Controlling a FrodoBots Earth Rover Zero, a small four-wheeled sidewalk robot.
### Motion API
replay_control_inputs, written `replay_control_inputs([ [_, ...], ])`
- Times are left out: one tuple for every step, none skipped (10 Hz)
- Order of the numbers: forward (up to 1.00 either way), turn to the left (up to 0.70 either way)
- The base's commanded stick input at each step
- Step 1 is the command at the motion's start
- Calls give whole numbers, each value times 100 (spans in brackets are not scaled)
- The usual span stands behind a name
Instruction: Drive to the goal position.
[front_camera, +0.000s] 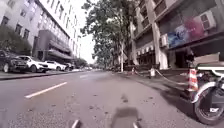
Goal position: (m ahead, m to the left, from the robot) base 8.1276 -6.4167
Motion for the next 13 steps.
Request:
replay_control_inputs([
  [45, -27],
  [45, -27],
  [45, -27],
  [45, -27],
  [45, -27],
  [45, -27],
  [45, -27],
  [45, -27],
  [45, -27],
  [45, -27],
  [45, -27],
  [29, -76],
  [0, -45],
])
